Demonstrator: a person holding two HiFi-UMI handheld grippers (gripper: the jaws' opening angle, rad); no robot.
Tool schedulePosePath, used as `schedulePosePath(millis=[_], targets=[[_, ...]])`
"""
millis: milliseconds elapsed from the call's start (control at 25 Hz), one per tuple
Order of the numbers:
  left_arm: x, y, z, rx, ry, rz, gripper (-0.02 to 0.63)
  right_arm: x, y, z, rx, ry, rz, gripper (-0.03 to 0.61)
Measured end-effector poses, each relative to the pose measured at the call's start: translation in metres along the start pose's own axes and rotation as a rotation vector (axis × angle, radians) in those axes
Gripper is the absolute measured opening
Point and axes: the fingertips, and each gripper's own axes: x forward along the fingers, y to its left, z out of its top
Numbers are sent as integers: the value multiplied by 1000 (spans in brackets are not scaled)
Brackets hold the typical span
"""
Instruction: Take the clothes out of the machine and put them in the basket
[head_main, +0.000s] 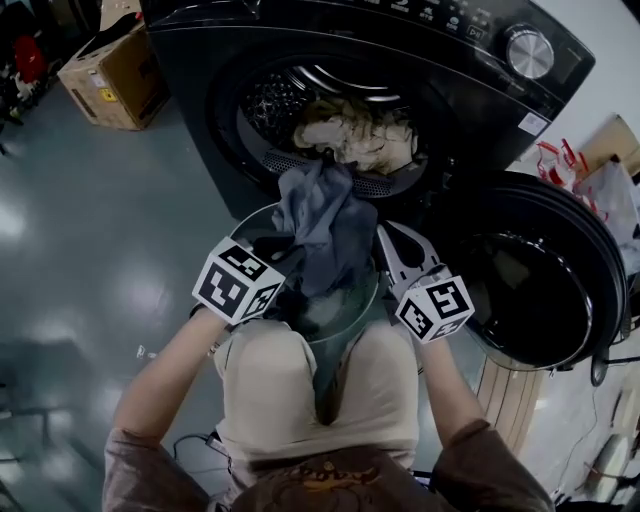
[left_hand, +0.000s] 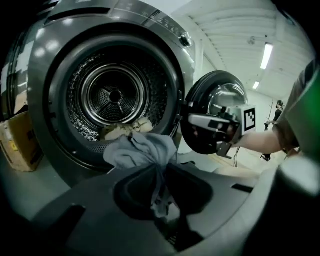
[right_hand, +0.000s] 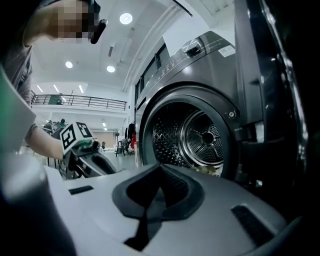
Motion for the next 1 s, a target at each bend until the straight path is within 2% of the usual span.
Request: schedulePosePath(millis=[160, 240, 280, 360, 400, 680, 880, 1000], targets=[[-13, -10, -11, -12, 27, -2, 71, 8, 7, -4, 7, 8, 21, -3], [-15, -9, -12, -2, 24, 23, 88, 10, 11, -3, 9, 6, 32, -3], [-17, -6, -8, -5, 4, 44, 110, 10, 12, -3, 11, 3, 34, -3], [-19, 1, 3, -30, -46, 74, 201, 11, 12, -2, 18, -2, 30, -3], [-19, 4, 8, -39, -64, 83, 215, 11, 11, -2, 21, -4, 28, -3], [-5, 1, 11, -39, -77, 62, 221, 15, 10, -3, 32, 3, 12, -3], [10, 19, 29, -33, -153, 96, 222, 10, 10, 1, 35, -5, -5, -3], [29, 35, 45, -2, -186, 110, 242, 3, 13, -1, 28, 4, -10, -3]])
